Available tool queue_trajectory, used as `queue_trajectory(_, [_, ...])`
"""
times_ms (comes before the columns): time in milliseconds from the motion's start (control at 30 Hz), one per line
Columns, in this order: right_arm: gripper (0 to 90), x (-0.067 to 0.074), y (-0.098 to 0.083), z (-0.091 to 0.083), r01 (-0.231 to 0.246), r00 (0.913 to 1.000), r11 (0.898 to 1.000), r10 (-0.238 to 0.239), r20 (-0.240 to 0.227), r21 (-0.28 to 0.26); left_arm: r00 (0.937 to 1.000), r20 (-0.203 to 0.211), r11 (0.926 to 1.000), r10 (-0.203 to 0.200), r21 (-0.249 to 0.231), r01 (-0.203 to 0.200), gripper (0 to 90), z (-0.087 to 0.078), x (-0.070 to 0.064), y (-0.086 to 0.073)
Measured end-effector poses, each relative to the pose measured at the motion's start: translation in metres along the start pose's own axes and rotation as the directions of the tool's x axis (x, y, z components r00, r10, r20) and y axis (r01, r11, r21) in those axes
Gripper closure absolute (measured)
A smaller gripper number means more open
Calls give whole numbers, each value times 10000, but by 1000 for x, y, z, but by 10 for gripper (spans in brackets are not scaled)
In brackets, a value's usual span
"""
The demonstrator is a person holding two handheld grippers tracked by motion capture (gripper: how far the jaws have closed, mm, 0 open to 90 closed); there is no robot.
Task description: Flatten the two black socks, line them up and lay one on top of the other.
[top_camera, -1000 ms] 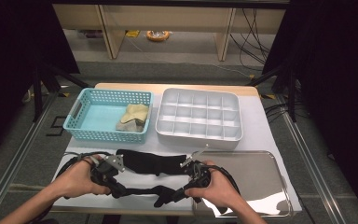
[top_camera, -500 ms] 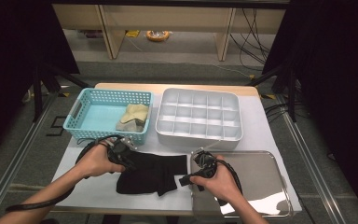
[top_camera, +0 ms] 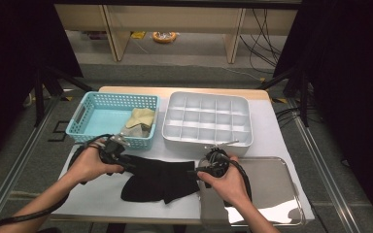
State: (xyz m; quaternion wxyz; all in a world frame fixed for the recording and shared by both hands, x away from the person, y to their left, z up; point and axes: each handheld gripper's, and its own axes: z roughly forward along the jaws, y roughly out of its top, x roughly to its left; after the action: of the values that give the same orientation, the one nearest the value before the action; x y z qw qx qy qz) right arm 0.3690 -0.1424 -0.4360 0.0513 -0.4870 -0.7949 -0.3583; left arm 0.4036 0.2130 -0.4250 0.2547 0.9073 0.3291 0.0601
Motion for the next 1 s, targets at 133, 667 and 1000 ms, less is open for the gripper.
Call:
queue_trajectory(133, [579,-6,0,2,-90,9990,9998,83,432,154,9926,-482,9936,-1117,-211,1108,473,1,20,-16])
queue_trajectory(667, [673,-26,17,25,-737,9896,9970,762,1219,-246,9818,892,9857,-1680,7,1686,561,28,38,-28])
queue_trajectory(1000, [689,-27,21,44,-589,9872,9982,602,1474,-126,9807,1035,9857,-1658,-121,1679,805,33,34,-25])
